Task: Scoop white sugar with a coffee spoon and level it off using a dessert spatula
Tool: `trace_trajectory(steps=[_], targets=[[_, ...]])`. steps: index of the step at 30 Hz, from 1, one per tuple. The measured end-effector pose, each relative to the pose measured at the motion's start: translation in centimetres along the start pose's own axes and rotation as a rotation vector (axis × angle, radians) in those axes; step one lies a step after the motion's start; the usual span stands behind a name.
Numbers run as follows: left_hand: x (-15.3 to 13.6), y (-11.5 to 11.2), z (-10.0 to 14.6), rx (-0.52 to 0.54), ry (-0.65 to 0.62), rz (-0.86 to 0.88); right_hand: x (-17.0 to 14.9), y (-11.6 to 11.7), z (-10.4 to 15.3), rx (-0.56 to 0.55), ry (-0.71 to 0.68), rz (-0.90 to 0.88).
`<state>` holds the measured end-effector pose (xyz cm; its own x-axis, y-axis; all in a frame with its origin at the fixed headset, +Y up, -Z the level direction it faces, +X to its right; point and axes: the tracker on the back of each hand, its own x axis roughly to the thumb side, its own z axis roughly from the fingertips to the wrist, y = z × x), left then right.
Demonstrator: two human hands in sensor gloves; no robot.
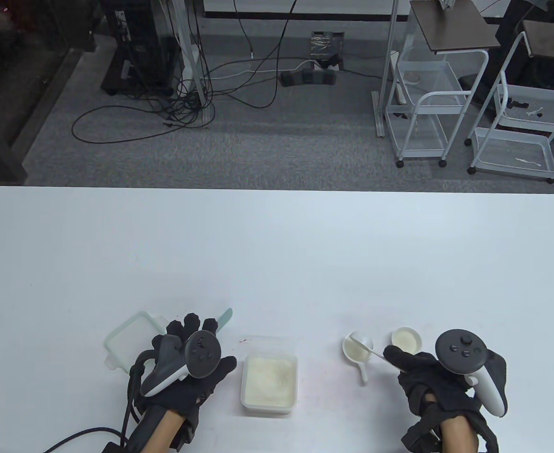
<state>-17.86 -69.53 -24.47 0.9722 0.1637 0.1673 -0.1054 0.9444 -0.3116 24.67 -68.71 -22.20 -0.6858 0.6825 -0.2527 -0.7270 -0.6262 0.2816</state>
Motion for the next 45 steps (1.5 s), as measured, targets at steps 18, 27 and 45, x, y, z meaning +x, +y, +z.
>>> trace_trajectory(steps=[18, 27, 45], targets=[[0.0, -0.1, 0.0, -0.007, 0.001, -0.002, 1.3, 0.5, 0.1, -0.042, -0.029, 0.174], [0.0, -0.1, 0.0, -0.012, 0.003, -0.003, 1.4, 0.6, 0.1, -0.064, -0.034, 0.17], [-0.1, -0.2, -0.1, -0.006, 0.004, 0.012, 3.4, 0.9, 0.8, -0.241, -0.291, 0.066]])
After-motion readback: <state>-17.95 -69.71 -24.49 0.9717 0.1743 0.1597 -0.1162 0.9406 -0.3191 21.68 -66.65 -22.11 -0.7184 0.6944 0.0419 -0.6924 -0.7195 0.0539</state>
